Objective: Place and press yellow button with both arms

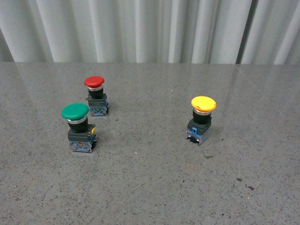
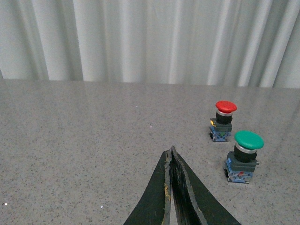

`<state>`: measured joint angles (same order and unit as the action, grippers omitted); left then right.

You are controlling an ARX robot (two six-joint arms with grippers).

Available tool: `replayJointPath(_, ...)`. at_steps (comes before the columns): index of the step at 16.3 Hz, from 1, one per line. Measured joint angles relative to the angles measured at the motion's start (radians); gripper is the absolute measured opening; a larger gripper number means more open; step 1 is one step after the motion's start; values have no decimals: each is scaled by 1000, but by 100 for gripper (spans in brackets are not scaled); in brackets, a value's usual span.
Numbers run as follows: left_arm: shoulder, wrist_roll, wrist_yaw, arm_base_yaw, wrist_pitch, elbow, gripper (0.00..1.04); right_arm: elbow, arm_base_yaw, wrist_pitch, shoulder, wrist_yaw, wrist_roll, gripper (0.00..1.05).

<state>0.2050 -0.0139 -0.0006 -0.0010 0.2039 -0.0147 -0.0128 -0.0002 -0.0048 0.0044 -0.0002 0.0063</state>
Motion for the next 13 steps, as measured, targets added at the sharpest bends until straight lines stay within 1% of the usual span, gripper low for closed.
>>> replayJointPath(3,-45,0,0,0,-51,0,2,0,0,0,0,0,0,98)
replayJointPath(4,-122,0,1,0,-169,0,2,0,0,0,0,0,0,98)
replayJointPath(5,-185,0,-1,0,-218,0,2,0,0,0,0,0,0,98)
replayJointPath(6,-194,0,-3,0,-199,-4,2,0,0,0,0,-1,0,98)
replayJointPath(13,-194,0,0,0,-209,0,2,0,0,0,0,0,0,98)
